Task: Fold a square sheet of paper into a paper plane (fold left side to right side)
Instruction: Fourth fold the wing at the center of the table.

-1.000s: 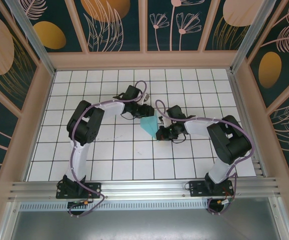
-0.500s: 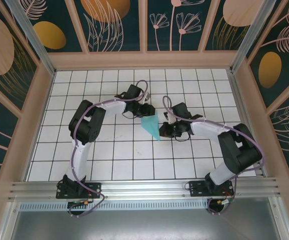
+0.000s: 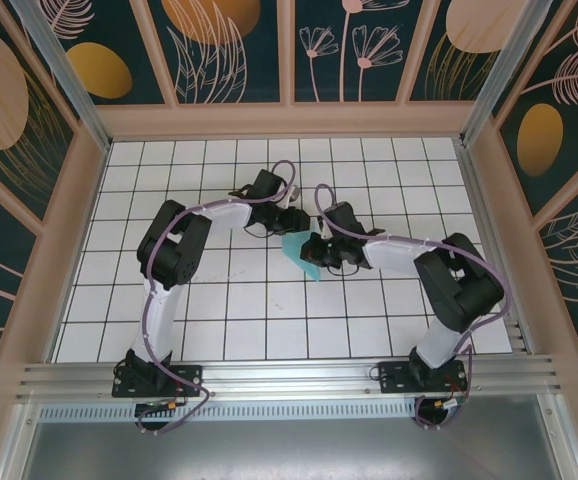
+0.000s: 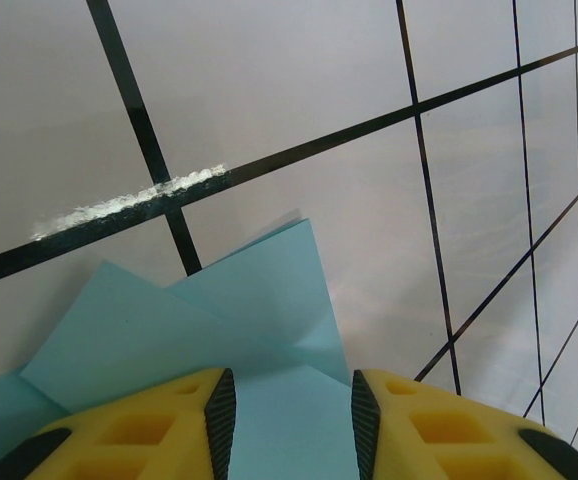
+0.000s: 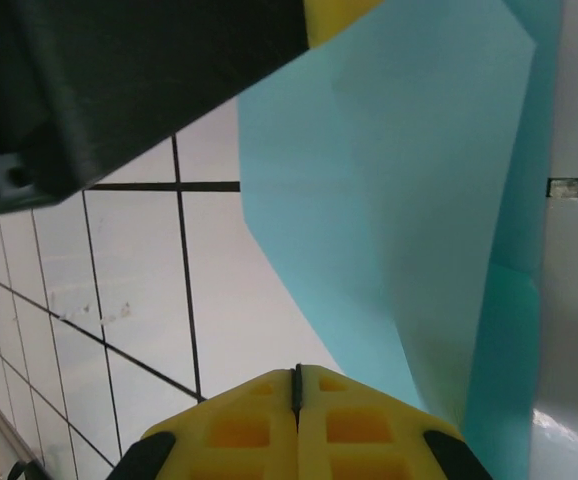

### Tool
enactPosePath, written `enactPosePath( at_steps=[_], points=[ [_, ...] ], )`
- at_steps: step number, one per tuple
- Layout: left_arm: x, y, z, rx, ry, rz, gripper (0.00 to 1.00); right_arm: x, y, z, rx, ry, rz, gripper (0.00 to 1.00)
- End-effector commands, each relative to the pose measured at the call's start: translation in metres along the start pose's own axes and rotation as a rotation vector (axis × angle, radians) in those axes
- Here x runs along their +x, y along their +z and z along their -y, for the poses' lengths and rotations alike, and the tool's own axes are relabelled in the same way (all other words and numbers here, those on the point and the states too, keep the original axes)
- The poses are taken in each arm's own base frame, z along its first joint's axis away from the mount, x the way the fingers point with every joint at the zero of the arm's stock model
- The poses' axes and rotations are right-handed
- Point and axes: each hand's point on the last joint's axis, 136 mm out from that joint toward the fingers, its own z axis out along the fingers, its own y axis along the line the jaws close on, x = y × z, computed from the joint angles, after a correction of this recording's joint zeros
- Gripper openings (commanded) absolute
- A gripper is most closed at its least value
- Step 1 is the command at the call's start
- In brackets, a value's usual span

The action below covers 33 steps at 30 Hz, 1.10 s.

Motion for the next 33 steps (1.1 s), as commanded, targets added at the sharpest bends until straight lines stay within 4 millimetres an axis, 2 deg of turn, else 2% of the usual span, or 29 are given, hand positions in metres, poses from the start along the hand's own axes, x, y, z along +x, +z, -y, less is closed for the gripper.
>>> enactPosePath(
  at_steps=[1,12,17,24,33],
  points=[
    [0.015,0.009,-0.032,-0.093,-0.039,-0.025,0.39,-0.019,0.005,-0.006,0.008,0.035,0.07,0.06],
    [0.015,0.009,-0.034,-0.1,-0.04,-0.024,0.38,-0.022,0.02,0.007,0.059,0.044,0.071,0.06],
    [0.015,0.009,-0.034,-0.101,-0.037,-0.025,0.39,-0.023,0.023,0.02,0.122,0.039,0.078,0.06],
    [0.014,0.009,-0.037,-0.108,-0.04,-0.022,0.39,0.004,0.025,0.044,0.173,0.062,0.006,0.06],
    [0.015,0.011,-0.041,-0.131,-0.038,-0.022,0.38,0.044,0.009,0.062,0.172,0.105,-0.079,0.06]
  ],
)
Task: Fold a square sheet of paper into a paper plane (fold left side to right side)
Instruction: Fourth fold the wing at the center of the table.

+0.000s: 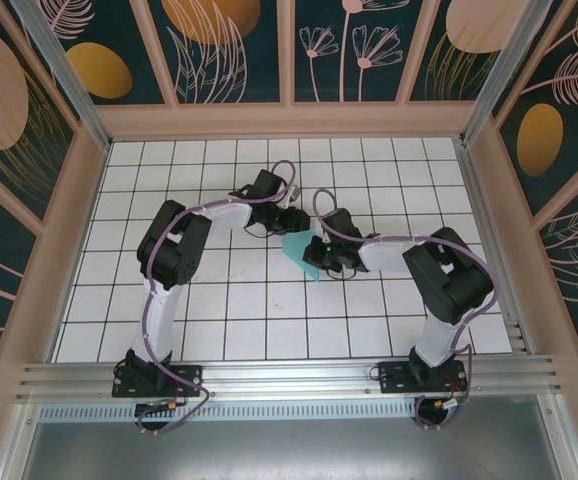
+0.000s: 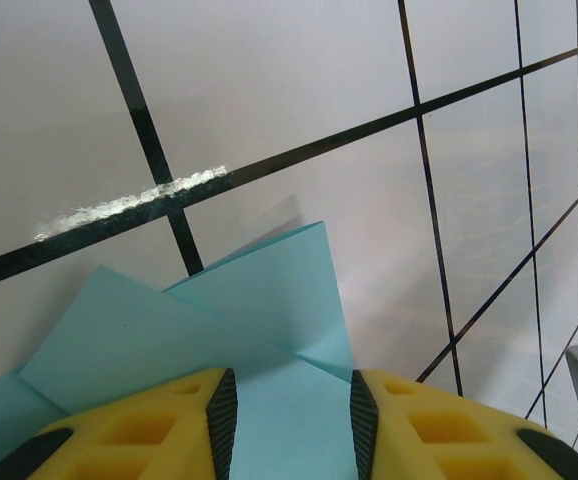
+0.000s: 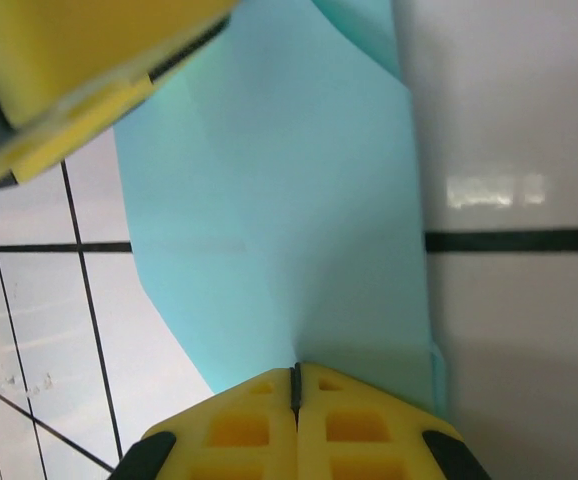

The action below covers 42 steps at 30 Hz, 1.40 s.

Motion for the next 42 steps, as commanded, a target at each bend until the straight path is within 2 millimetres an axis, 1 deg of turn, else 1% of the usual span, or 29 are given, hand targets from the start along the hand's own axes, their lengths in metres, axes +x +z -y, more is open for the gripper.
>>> enactPosePath(
  at_steps=[1,8,13,17,20,23,25,28,29,30,31,33,37,40,42],
  points=[
    [0.015,0.011,-0.041,-0.126,-0.038,-0.025,0.39,0.046,-0.007,0.036,0.097,0.05,-0.137,0.06],
    [0.014,0.01,-0.041,-0.129,-0.038,-0.023,0.39,0.067,-0.022,0.051,0.123,0.056,-0.181,0.06],
    [0.014,0.01,-0.041,-0.134,-0.037,-0.023,0.39,0.08,-0.028,0.059,0.14,0.052,-0.216,0.06],
    [0.013,0.009,-0.04,-0.134,-0.036,-0.021,0.38,0.082,-0.032,0.06,0.142,0.045,-0.219,0.06],
    [0.012,0.008,-0.039,-0.132,-0.035,-0.019,0.38,0.078,-0.035,0.054,0.135,0.021,-0.212,0.06],
    [0.012,0.007,-0.036,-0.121,-0.034,-0.019,0.39,0.068,-0.04,0.045,0.121,-0.012,-0.189,0.07],
    [0.01,0.004,-0.031,-0.107,-0.03,-0.015,0.39,0.057,-0.046,0.033,0.078,-0.037,-0.156,0.07],
    [-0.001,-0.006,-0.015,-0.069,-0.016,0.004,0.4,0.034,-0.06,0.009,-0.018,-0.106,-0.082,0.1],
    [-0.005,-0.011,-0.007,-0.048,-0.009,0.013,0.41,0.027,-0.065,0.005,-0.043,-0.123,-0.06,0.14],
    [-0.012,-0.018,0.001,-0.026,-0.005,0.027,0.42,0.023,-0.069,-0.001,-0.064,-0.15,-0.042,0.19],
    [-0.019,-0.026,0.008,-0.008,0.001,0.044,0.43,0.012,-0.075,-0.002,-0.084,-0.159,-0.008,0.24],
    [-0.033,-0.042,0.021,0.025,0.013,0.079,0.45,0.0,-0.081,-0.004,-0.121,-0.187,0.026,0.33],
    [-0.055,-0.079,0.04,0.075,0.034,0.147,0.52,-0.022,-0.084,-0.012,-0.2,-0.241,0.076,0.45],
    [-0.06,-0.104,0.042,0.085,0.037,0.199,0.54,-0.035,-0.079,-0.019,-0.261,-0.277,0.094,0.5],
    [-0.057,-0.116,0.035,0.077,0.021,0.223,0.55,-0.04,-0.072,-0.026,-0.295,-0.305,0.087,0.5]
  ],
)
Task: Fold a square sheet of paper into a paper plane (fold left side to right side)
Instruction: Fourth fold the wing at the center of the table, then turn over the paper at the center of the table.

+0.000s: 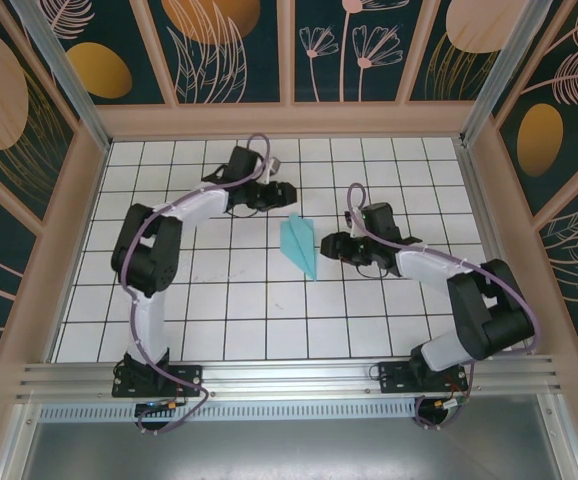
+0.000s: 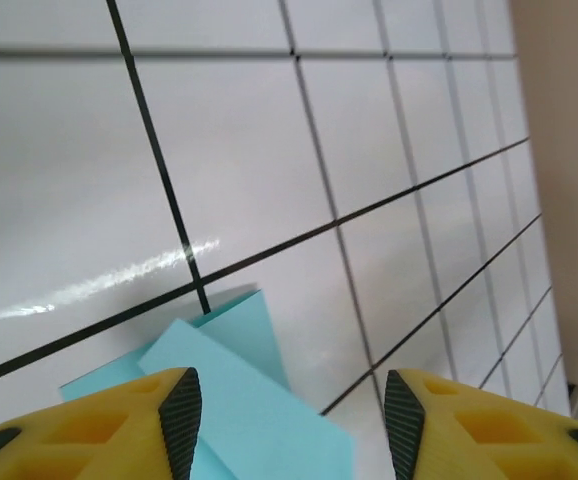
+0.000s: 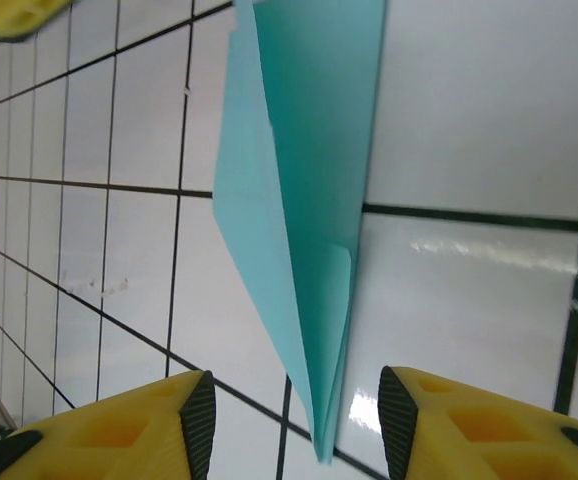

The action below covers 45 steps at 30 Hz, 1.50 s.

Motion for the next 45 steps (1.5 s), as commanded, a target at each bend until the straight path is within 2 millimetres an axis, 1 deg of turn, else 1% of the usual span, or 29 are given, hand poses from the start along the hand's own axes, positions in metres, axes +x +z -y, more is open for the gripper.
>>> enactPosePath(
  at_steps=[1,3,6,9,12,14,16,19,22,26,30,34,38,41,43,45],
  points=[
    [-0.003,-0.03,0.009,0.027,0.001,0.049,0.55,-0.023,0.011,-0.025,-0.138,-0.124,0.023,0.49],
    [0.005,-0.036,0.003,0.018,-0.011,0.056,0.55,-0.027,0.02,-0.024,-0.148,-0.135,0.011,0.49],
    [0.019,-0.038,-0.005,0.015,-0.032,0.051,0.55,-0.03,0.032,-0.016,-0.13,-0.137,-0.004,0.48],
    [0.032,-0.034,-0.009,0.043,-0.064,0.04,0.55,-0.03,0.041,-0.015,-0.149,-0.13,-0.024,0.4],
    [0.04,-0.026,-0.013,0.085,-0.1,0.024,0.55,-0.027,0.045,-0.01,-0.143,-0.114,-0.035,0.32],
    [0.046,-0.02,-0.013,0.119,-0.119,0.007,0.55,-0.026,0.046,-0.01,-0.146,-0.112,-0.036,0.24],
    [0.049,-0.014,-0.011,0.153,-0.132,-0.007,0.55,-0.025,0.044,-0.01,-0.148,-0.112,-0.034,0.13],
    [0.054,-0.004,-0.01,0.167,-0.14,-0.027,0.55,-0.026,0.039,-0.01,-0.148,-0.109,-0.018,0.07],
    [0.057,0.007,-0.007,0.177,-0.144,-0.044,0.55,-0.026,0.034,-0.011,-0.171,-0.094,-0.011,0.06],
    [0.061,0.021,-0.005,0.175,-0.144,-0.069,0.55,-0.024,0.032,-0.008,-0.171,-0.083,-0.012,0.06],
    [0.064,0.036,-0.007,0.164,-0.149,-0.091,0.55,-0.024,0.03,-0.006,-0.179,-0.074,-0.009,0.06],
    [0.068,0.048,-0.007,0.163,-0.154,-0.111,0.53,-0.022,0.03,-0.003,-0.179,-0.065,-0.012,0.06],
    [0.069,0.056,-0.007,0.165,-0.154,-0.121,0.48,-0.02,0.03,0.0,-0.177,-0.059,-0.014,0.07],
    [0.069,0.058,-0.006,0.166,-0.153,-0.125,0.42,-0.02,0.03,0.001,-0.176,-0.054,-0.013,0.08],
    [0.069,0.057,-0.005,0.168,-0.149,-0.124,0.37,-0.021,0.028,0.002,-0.173,-0.052,-0.008,0.1],
    [0.068,0.056,-0.004,0.165,-0.145,-0.124,0.31,-0.025,0.024,0.001,-0.172,-0.054,0.006,0.15]
  ],
)
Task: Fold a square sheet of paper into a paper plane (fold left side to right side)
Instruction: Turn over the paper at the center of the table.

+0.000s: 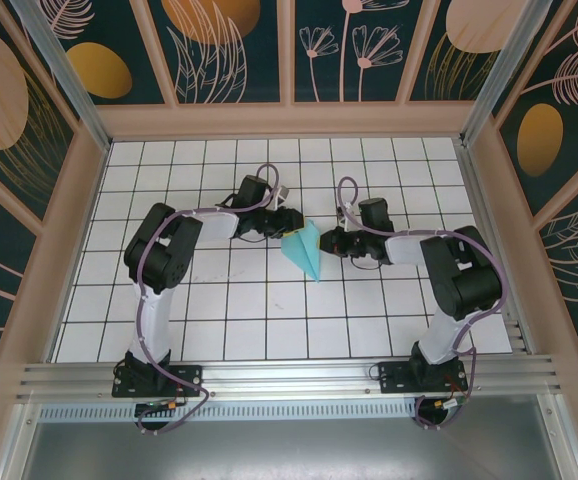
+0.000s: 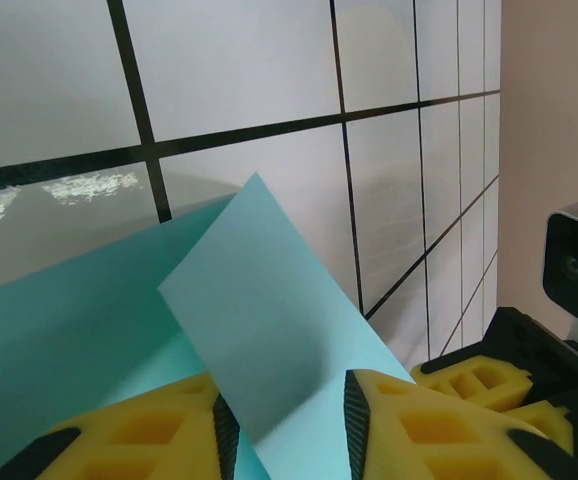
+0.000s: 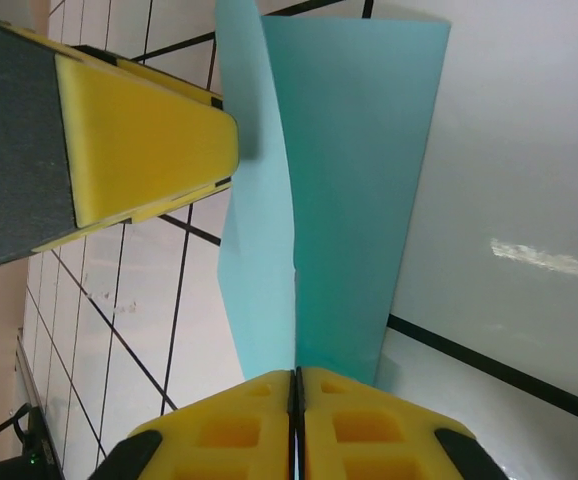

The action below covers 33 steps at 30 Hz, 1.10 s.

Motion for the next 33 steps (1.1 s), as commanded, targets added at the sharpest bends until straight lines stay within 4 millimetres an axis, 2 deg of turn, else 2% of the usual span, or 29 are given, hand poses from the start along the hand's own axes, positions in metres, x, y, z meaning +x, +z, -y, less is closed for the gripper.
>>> enactPosePath(
  at_steps=[1,5,10,12,17,18,24,30,33],
  points=[
    [-0.004,0.002,0.01,0.026,0.025,-0.006,0.29,-0.01,-0.013,-0.013,-0.036,-0.038,0.046,0.17],
    [-0.005,-0.001,0.015,0.028,0.035,0.0,0.2,-0.017,-0.028,-0.013,-0.01,-0.049,0.084,0.3],
    [-0.012,-0.009,0.031,0.047,0.058,0.019,0.1,-0.017,-0.053,-0.013,-0.005,-0.043,0.144,0.54],
    [-0.017,-0.017,0.044,0.064,0.077,0.037,0.08,-0.014,-0.06,-0.017,-0.046,-0.034,0.161,0.65],
    [-0.031,-0.046,0.091,0.107,0.15,0.102,0.08,-0.009,-0.081,-0.053,-0.272,-0.036,0.216,0.96],
    [-0.033,-0.052,0.099,0.115,0.165,0.116,0.08,-0.008,-0.084,-0.059,-0.297,-0.041,0.213,0.99],
    [-0.037,-0.087,0.154,0.23,0.223,0.159,0.08,-0.004,-0.1,-0.097,-0.467,-0.12,0.189,0.99],
    [-0.029,-0.109,0.19,0.36,0.24,0.154,0.09,-0.007,-0.105,-0.119,-0.535,-0.177,0.191,0.99],
    [-0.023,-0.114,0.199,0.41,0.234,0.143,0.09,-0.009,-0.103,-0.13,-0.561,-0.193,0.18,0.99]
  ],
)
